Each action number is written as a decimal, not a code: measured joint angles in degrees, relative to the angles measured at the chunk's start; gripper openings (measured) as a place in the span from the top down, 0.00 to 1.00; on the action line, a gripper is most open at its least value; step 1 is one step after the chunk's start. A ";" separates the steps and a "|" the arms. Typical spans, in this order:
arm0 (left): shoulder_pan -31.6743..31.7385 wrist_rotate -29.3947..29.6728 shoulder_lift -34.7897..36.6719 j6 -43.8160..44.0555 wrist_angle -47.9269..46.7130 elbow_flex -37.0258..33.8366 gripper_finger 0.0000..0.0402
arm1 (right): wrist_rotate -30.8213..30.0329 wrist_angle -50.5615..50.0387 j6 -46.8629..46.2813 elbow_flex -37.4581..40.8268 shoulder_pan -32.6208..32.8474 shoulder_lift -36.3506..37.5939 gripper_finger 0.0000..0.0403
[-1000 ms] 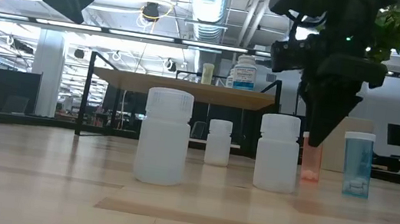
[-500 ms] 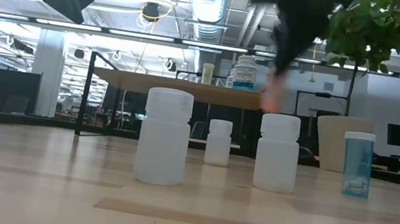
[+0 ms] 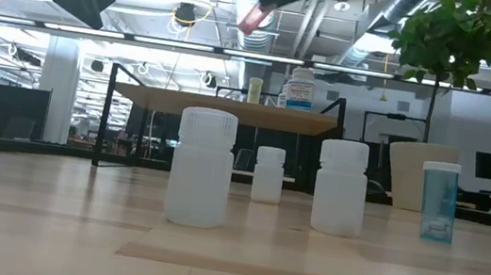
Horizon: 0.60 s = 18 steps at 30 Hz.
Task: Pick and place medicine bottles onto shelf by color
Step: Put the pink pill bottle on the shelf
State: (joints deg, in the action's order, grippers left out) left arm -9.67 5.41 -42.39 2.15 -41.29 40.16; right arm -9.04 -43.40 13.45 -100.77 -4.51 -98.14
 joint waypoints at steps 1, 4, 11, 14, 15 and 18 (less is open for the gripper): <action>0.00 0.00 0.00 0.00 0.02 0.00 0.73 | 0.02 1.48 0.97 -0.19 -1.00 -0.59 0.73; 0.00 0.00 0.02 0.00 0.02 0.00 0.73 | 0.15 2.12 2.86 -0.02 -3.95 -2.09 0.73; 0.00 0.00 0.00 -0.02 -0.11 0.00 0.73 | 2.89 3.02 3.65 -1.41 -9.73 -7.57 0.73; 0.00 0.00 0.00 -0.02 -0.16 0.00 0.73 | 3.29 1.00 3.89 -4.89 -11.05 -10.52 0.73; 0.00 0.00 0.00 -0.09 -0.16 0.00 0.73 | 3.39 0.32 4.39 -6.63 -11.25 -11.52 0.73; 0.00 0.00 0.00 -0.94 -0.18 0.00 0.73 | 3.72 -4.51 5.23 -12.74 -11.53 -14.51 0.73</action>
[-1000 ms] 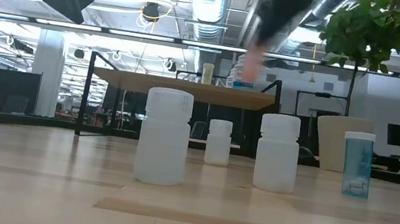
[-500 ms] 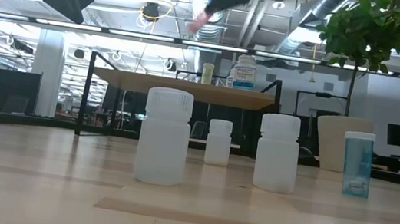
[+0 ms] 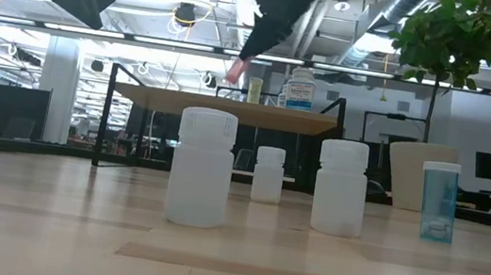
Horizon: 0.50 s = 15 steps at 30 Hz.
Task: Pick and place medicine bottles onto shelf by color
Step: Put the pink pill bottle on the shelf
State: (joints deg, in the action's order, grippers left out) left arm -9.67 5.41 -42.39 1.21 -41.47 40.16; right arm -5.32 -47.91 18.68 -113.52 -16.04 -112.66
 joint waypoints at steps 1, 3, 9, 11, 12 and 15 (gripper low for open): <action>0.00 0.00 0.01 -0.25 0.03 0.00 0.73 | 0.06 -1.73 0.42 -2.33 -0.24 -1.21 0.73; 0.00 0.00 0.00 -0.69 0.00 0.00 0.73 | 0.69 -5.50 1.31 -6.83 -0.29 -3.30 0.73; 0.00 0.00 0.02 -1.02 0.07 0.00 0.73 | 1.09 -13.53 2.97 -17.98 -1.23 -8.83 0.73; 0.00 0.00 0.00 -1.02 0.07 0.00 0.73 | 1.09 -14.09 4.33 -20.03 -1.39 -10.47 0.73; 0.00 0.00 0.02 -1.02 0.09 0.00 0.73 | 1.07 -15.44 5.06 -20.79 -1.50 -11.16 0.73; 0.00 0.00 0.00 -1.02 0.09 0.00 0.73 | 1.09 -16.25 5.94 -21.41 -2.35 -12.53 0.73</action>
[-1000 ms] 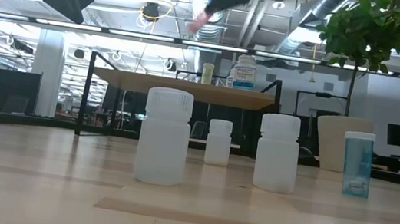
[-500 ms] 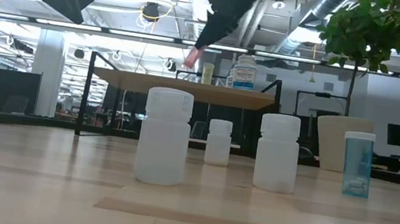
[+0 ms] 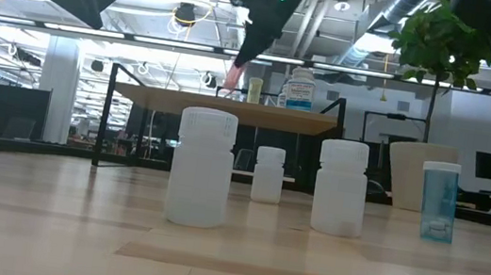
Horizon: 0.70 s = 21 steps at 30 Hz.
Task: Pick and place medicine bottles onto shelf by color
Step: Put the pink pill bottle on the shelf
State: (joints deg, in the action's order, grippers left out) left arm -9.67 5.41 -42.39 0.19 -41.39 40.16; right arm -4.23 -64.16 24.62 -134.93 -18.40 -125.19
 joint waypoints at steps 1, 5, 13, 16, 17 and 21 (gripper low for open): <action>0.00 0.00 0.02 0.00 0.00 0.00 0.73 | 0.01 -0.30 0.03 0.12 -0.24 -0.38 0.73; 0.00 0.00 0.01 0.00 -0.01 0.00 0.73 | -0.04 -0.55 -0.10 0.22 -1.29 -1.40 0.73; 0.00 0.00 0.02 0.00 -0.02 0.00 0.73 | -0.20 -0.13 -0.15 0.19 -2.33 -1.63 0.73; 0.00 0.00 0.02 0.00 -0.04 0.00 0.73 | -0.20 -0.16 -0.15 0.19 -2.44 -1.63 0.72; 0.00 0.00 0.02 0.00 -0.04 0.00 0.73 | -0.24 -0.09 -0.13 0.19 -2.46 -1.63 0.72; 0.00 0.00 0.00 0.00 -0.04 0.00 0.73 | -0.24 -0.12 -0.15 0.19 -2.44 -1.63 0.72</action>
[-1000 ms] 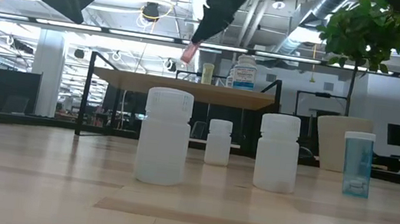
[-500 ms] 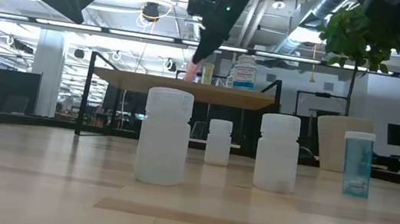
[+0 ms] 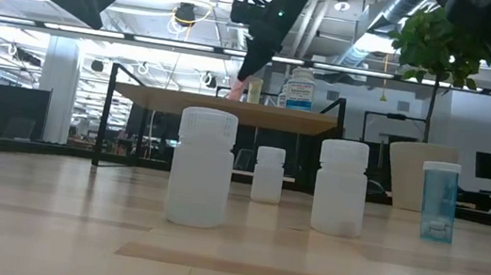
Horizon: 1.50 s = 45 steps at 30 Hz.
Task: Pick and place medicine bottles onto shelf by color
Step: Put the pink pill bottle on the shelf, then put the blue pill bottle on the shelf
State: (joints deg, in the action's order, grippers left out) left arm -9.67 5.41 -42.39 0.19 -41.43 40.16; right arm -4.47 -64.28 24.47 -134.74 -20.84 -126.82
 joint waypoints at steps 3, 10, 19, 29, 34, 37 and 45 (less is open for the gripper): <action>0.00 -0.02 0.00 0.00 0.00 0.00 0.73 | 0.00 0.14 -0.04 0.00 0.00 0.00 0.72; 0.00 0.00 0.01 0.00 -0.02 0.00 0.73 | -0.02 0.02 -0.04 0.00 -0.05 0.01 0.72; 0.00 -0.01 0.01 0.00 -0.02 0.00 0.73 | -0.15 0.06 -0.61 0.00 -0.31 0.02 0.52; -0.01 -0.02 0.00 0.02 -0.02 0.00 0.73 | -0.15 1.17 -0.58 0.00 -0.17 0.02 0.41; -0.02 -0.02 0.00 0.02 -0.08 0.00 0.73 | -0.17 2.48 -0.47 -0.17 0.07 0.06 0.41; -0.02 -0.02 0.02 0.02 -0.13 0.00 0.73 | -0.16 2.44 -0.42 -0.10 0.27 0.82 0.41; -0.01 -0.02 0.01 0.02 -0.12 0.00 0.73 | -0.20 -0.79 -0.75 -0.13 3.10 6.87 0.41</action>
State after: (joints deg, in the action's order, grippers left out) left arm -9.68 5.39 -42.38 0.21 -41.55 40.16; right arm -4.67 -65.07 23.72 -134.87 -17.74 -119.96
